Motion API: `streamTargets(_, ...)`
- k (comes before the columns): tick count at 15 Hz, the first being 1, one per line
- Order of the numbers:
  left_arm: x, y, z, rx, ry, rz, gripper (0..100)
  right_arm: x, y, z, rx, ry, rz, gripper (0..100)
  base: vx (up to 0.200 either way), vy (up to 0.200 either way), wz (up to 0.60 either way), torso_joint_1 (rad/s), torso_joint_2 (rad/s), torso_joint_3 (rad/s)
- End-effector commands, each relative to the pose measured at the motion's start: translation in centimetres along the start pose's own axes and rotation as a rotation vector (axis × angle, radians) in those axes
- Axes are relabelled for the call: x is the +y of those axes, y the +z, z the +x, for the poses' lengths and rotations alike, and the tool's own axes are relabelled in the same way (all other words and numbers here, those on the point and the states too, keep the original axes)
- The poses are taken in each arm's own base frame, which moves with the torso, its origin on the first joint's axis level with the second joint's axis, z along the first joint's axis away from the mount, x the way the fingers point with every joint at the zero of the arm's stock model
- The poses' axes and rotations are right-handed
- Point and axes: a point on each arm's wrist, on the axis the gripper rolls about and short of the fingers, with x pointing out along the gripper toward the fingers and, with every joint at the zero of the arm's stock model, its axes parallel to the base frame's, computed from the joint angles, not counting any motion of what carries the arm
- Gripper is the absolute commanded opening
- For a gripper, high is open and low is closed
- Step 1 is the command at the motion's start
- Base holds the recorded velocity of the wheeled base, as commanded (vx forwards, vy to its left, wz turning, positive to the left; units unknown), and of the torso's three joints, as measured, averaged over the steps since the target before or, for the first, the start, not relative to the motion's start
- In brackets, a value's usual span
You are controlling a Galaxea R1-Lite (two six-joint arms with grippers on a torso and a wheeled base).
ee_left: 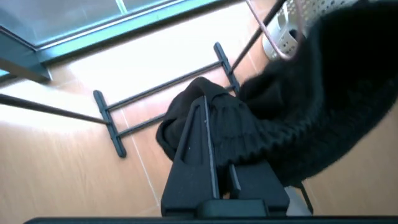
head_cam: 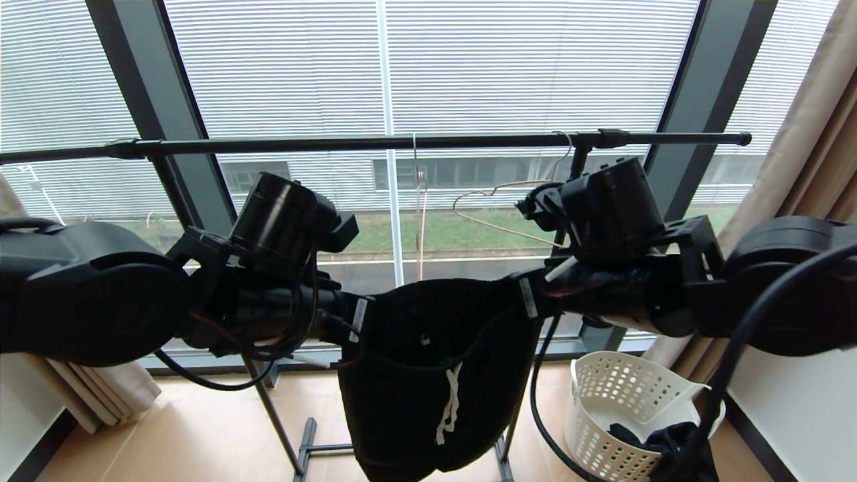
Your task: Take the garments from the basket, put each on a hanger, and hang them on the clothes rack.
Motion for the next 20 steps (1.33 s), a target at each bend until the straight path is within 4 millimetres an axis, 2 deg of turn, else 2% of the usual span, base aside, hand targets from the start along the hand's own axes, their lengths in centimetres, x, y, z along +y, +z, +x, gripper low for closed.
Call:
streamTargets(1, 0.8, 1.9, 1.6, -0.031, 0.026, -0.018, 0, -1.7, -2.0, -3.6, 0.006, 0.006, -0.009, 0, 0.000, 0.000, 0.00, 0.000, 0.00, 0.000)
streamTargets(3, 0.3, 3.4, 2.3, -0.064, 0.016, -0.019, 0, -1.1, -4.6, -4.7, 0.052, 0.038, -0.063, 0, 0.000, 0.000, 0.00, 0.000, 0.00, 0.000)
streamTargets(4, 0.2, 3.6, 2.3, -0.072, 0.014, -0.019, 0, -1.0, -4.9, -4.8, 0.059, 0.041, -0.072, 0, 0.000, 0.000, 0.00, 0.000, 0.00, 0.000)
streamTargets(5, -0.7, 4.6, 2.0, -0.104, -0.008, -0.009, 0, -0.2, -6.0, -4.9, 0.086, 0.064, -0.104, 0, 0.000, 0.000, 0.00, 0.000, 0.00, 0.000)
streamTargets(8, -1.7, 5.2, 1.5, -0.132, -0.035, 0.005, 0, 0.1, -7.2, -4.2, 0.128, 0.060, -0.128, 0, 0.000, 0.000, 0.00, 0.000, 0.00, 0.000)
streamTargets(9, -1.8, 5.3, 1.5, -0.137, -0.037, 0.005, 0, 0.1, -7.4, -4.1, 0.131, 0.059, -0.131, 100, 0.000, 0.000, 0.00, 0.000, 0.00, 0.000)
streamTargets(13, -2.8, 6.3, 0.6, -0.185, -0.063, 0.013, 0, 0.1, -9.7, -3.6, 0.201, 0.086, -0.252, 100, 0.000, 0.000, 0.00, 0.000, 0.00, 0.000)
streamTargets(15, -3.1, 6.5, 0.3, -0.196, -0.073, 0.017, 0, 0.7, -10.1, -3.7, 0.183, 0.161, -0.280, 100, 0.000, 0.000, 0.00, 0.000, 0.00, 0.000)
streamTargets(19, -3.4, 6.3, 0.3, -0.188, -0.079, 0.022, 0, 2.1, -7.9, -3.6, -0.003, 0.400, -0.222, 100, 0.000, 0.000, 0.00, 0.000, 0.00, 0.000)
streamTargets(20, -3.4, 6.3, 0.3, -0.188, -0.079, 0.022, 0, 2.1, -7.9, -3.6, -0.006, 0.404, -0.222, 100, 0.000, 0.000, 0.00, 0.000, 0.00, 0.000)
